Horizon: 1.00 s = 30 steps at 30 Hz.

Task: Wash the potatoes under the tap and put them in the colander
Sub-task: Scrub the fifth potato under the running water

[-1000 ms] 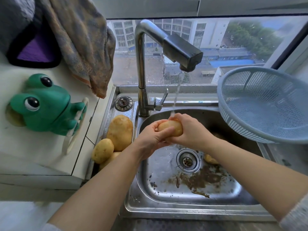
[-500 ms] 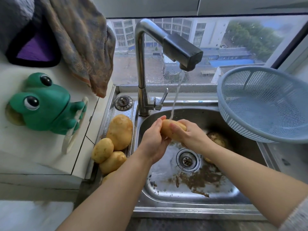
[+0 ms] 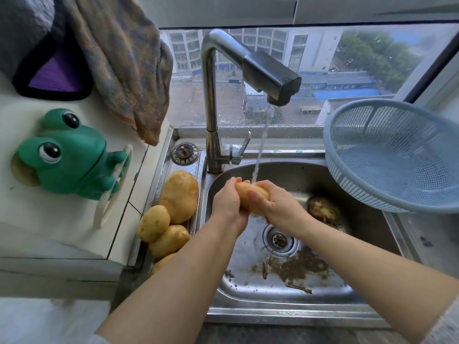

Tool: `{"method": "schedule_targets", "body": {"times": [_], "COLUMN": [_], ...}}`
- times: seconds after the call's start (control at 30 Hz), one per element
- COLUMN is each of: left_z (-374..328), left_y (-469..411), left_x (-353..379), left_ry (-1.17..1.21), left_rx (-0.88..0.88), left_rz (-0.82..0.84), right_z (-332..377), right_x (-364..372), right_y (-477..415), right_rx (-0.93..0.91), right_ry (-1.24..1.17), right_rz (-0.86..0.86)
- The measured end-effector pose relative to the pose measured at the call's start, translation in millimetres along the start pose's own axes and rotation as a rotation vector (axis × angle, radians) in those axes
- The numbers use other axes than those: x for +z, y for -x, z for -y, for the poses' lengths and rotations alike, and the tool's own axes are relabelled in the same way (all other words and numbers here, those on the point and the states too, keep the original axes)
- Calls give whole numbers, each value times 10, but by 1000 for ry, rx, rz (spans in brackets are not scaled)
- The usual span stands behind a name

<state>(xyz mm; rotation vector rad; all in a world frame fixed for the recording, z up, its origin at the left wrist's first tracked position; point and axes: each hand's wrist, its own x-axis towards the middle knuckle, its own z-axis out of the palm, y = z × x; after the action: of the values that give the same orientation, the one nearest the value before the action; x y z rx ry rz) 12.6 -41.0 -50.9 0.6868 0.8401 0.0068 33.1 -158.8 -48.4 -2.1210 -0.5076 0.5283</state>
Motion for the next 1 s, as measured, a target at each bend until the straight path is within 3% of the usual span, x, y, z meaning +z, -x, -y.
{"method": "schedule_targets", "body": {"times": [0.13,0.3,0.43,0.5,0.67,0.87,1.0], "left_z": [11,143,99,69,6,-95,-80], "left_y": [117,211,177,164,154,217,233], "left_x": [7,-55,-157,-137,-60,-128,-122], "left_ry": [-87,-561,-640,-597,-461,-447,-520], "left_rx": [50,366,382,371,258,112,144], "left_rz": [95,304,334,281,220,240,225], "right_z": [10,52,129,184,236,150,170], "right_x": [-38,-97,-121,-119,-94,-170,-104], "right_y": [4,-45,-30,-23,-38,7,-17], "right_rx": [91,511,623,600,283,199,225], "right_ry": [-143,-545,-605,-594,-300,-316,-309], "right_rz": [-26,-39,55,57,3,163,76]}}
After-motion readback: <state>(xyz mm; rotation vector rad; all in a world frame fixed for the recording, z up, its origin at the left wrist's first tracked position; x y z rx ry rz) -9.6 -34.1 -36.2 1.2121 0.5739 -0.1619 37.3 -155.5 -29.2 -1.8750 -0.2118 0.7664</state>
